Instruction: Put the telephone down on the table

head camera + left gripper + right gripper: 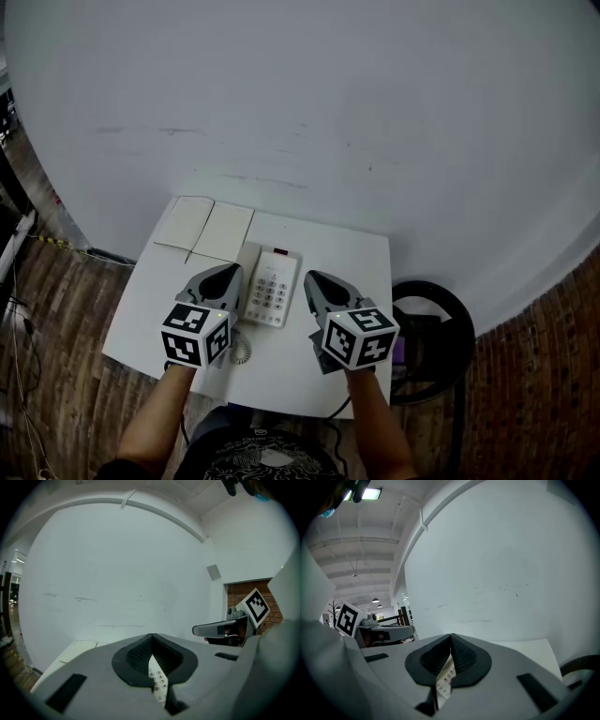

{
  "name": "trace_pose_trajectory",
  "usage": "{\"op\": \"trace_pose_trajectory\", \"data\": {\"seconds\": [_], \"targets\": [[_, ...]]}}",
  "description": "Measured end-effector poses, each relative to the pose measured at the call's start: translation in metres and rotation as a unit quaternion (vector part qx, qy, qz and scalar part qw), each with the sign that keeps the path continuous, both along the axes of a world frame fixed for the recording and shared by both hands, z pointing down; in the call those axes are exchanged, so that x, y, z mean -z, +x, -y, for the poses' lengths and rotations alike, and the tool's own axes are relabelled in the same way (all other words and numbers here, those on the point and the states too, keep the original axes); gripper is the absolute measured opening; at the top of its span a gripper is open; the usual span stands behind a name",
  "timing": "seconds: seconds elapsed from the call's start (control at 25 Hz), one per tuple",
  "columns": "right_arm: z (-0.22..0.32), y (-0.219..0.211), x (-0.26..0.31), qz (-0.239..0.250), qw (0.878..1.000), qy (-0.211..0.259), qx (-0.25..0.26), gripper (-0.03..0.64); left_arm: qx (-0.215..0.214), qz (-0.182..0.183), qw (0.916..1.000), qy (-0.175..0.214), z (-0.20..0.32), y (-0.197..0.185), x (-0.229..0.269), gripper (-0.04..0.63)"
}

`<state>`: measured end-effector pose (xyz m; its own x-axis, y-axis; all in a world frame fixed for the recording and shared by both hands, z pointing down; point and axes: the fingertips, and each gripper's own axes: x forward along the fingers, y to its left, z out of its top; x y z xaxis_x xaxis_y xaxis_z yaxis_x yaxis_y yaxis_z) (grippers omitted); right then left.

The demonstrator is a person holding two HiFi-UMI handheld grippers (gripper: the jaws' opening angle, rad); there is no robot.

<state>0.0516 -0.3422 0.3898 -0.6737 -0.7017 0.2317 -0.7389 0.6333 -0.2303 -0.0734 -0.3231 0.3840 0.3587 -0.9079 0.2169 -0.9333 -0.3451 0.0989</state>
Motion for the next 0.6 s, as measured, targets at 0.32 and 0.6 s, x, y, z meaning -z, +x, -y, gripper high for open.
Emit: {"op": "trace_pose_trajectory", "data": {"seconds": [0.32,0.6], "targets": [[-0.0063,0.0016,0.0004,0.008,1.000,0.000,0.000,0.003,0.006,-0.008,0.9999,-0.004,-0.0051,-0.0016,-0.0011,0.006],[-0.0095,0.0017,0.0012,0.005,1.000,0.004,0.002,0.003,0.008,-0.008,0.9999,-0.005,-0.0086,-0.0015,-0.0027,0.006]]}}
